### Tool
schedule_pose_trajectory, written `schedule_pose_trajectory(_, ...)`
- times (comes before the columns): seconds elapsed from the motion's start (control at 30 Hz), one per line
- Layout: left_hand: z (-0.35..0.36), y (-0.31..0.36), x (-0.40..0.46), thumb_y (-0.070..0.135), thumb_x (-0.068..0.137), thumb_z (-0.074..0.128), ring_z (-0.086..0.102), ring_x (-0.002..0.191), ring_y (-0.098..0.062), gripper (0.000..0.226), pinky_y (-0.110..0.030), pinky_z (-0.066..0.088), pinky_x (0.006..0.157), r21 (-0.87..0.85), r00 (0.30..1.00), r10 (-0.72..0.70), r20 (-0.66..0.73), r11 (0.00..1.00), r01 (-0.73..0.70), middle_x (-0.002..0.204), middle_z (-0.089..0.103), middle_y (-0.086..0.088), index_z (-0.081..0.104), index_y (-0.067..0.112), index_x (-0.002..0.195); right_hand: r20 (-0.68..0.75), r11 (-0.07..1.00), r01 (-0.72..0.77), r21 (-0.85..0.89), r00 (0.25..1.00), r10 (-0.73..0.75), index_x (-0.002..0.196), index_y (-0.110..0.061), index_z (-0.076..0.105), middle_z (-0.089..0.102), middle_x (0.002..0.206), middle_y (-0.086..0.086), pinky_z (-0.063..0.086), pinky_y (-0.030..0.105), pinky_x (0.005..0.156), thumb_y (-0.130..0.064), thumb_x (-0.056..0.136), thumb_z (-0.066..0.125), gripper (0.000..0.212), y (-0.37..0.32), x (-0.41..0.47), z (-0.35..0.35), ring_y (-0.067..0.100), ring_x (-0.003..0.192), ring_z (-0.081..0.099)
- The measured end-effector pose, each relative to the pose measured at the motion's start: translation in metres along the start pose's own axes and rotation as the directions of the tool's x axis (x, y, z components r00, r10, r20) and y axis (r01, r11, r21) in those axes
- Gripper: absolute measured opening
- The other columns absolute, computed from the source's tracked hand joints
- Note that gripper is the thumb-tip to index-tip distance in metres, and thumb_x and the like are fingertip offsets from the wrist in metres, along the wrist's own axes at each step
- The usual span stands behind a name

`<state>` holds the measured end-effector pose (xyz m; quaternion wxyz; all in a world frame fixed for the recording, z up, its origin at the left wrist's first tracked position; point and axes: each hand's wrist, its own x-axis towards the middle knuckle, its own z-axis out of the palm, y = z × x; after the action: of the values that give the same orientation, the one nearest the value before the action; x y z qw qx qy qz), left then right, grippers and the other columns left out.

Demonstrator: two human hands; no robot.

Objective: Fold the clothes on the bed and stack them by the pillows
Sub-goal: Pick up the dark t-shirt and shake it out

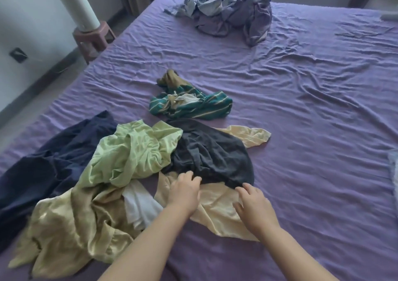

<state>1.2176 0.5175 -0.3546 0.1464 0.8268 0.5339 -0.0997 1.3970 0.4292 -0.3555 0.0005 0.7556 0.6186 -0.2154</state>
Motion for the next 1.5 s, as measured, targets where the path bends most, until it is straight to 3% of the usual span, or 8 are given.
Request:
schedule_pose_trajectory(0.17,0.001,-0.001,0.053,0.023,0.094,0.053,0.032,0.127,-0.025,0.051,-0.034,0.038,0.098,0.019,0.993,-0.061,-0.102,0.998,0.063,0.154,0.013,-0.003,0.031,0.025,0.14,-0.015,0.998,-0.058,-0.015,0.998,0.058,0.142,-0.024,0.026,0.019,0.153,0.0,0.039,0.035,0.097,-0.034,0.095,0.048,0.053,-0.001,0.052,0.007,0.02,0.137,0.023)
schedule_pose_trajectory(0.43,-0.01,-0.012,0.052,0.032,0.093,0.054,0.042,0.114,-0.014,0.014,-0.028,0.038,0.09,-0.14,0.971,0.014,-0.239,0.989,-0.049,0.115,0.056,0.012,0.062,0.022,0.1,-0.139,0.995,-0.067,0.076,0.987,0.077,0.105,-0.024,0.053,0.056,0.111,-0.01,0.039,0.031,0.073,-0.03,0.096,0.047,0.013,0.007,0.055,-0.006,0.016,0.106,0.047)
schedule_pose_trajectory(0.53,-0.033,-0.005,0.038,0.021,0.09,0.06,0.044,0.119,-0.016,0.009,-0.035,0.039,0.096,-0.382,0.956,-0.03,-0.292,0.92,-0.088,0.106,0.062,0.002,0.063,0.013,0.092,-0.193,0.969,0.001,0.247,0.98,0.048,0.101,-0.019,0.057,0.06,0.104,-0.009,0.045,0.034,0.077,-0.023,0.094,0.052,0.009,0.01,0.039,-0.037,0.014,0.105,0.048)
schedule_pose_trajectory(0.7,-0.098,0.03,0.001,0.021,0.094,0.055,0.058,0.087,-0.022,0.007,-0.032,0.042,0.075,-0.657,0.956,-0.121,-0.269,0.748,-0.09,0.088,0.062,-0.002,0.054,0.014,0.091,-0.256,0.841,0.034,0.54,0.958,0.126,0.09,-0.014,0.048,0.057,0.071,-0.003,0.036,0.02,0.056,-0.013,0.094,0.052,0.006,0.012,-0.005,-0.113,0.016,0.066,0.052)
schedule_pose_trajectory(0.97,-0.203,0.087,-0.072,0.02,0.095,0.053,0.056,0.08,-0.015,0.007,-0.024,0.037,0.07,-0.742,0.926,-0.114,-0.361,0.636,-0.211,0.082,0.059,0.004,0.051,0.015,0.092,-0.405,0.803,0.196,0.563,0.912,0.061,0.09,-0.025,0.053,0.064,0.076,-0.005,0.04,0.013,0.061,-0.014,0.09,0.059,0.012,0.018,-0.101,-0.234,0.0,0.067,0.057)
schedule_pose_trajectory(1.13,-0.265,0.14,-0.133,0.016,0.091,0.062,0.051,0.067,-0.008,0.009,-0.014,0.039,0.064,-0.787,0.9,-0.117,-0.42,0.54,-0.298,0.071,0.055,0.007,0.056,0.018,0.085,-0.464,0.643,0.309,0.7,0.882,0.081,0.083,-0.029,0.062,0.069,0.077,-0.006,0.043,0.009,0.06,-0.01,0.085,0.067,0.02,0.026,-0.181,-0.311,-0.004,0.067,0.061)
schedule_pose_trajectory(1.37,-0.299,0.232,-0.229,0.029,0.084,0.071,0.059,0.073,-0.008,0.014,-0.018,0.047,0.07,-0.872,0.915,0.177,-0.362,0.282,-0.4,0.079,0.064,0.004,0.067,0.023,0.096,-0.482,0.451,0.388,0.804,0.869,0.11,0.081,-0.025,0.068,0.071,0.073,0.0,0.048,0.02,0.058,-0.01,0.085,0.066,0.016,0.037,-0.278,-0.381,0.008,0.062,0.062)
schedule_pose_trajectory(1.5,-0.304,0.279,-0.265,0.017,0.078,0.077,0.063,0.077,-0.007,0.024,-0.023,0.05,0.072,-0.816,0.887,0.341,-0.31,0.384,-0.432,0.089,0.069,0.005,0.063,0.02,0.096,-0.522,0.434,0.434,0.789,0.847,0.102,0.085,-0.018,0.072,0.07,0.082,0.004,0.048,0.013,0.061,-0.011,0.086,0.065,0.01,0.05,-0.325,-0.404,0.001,0.066,0.062)
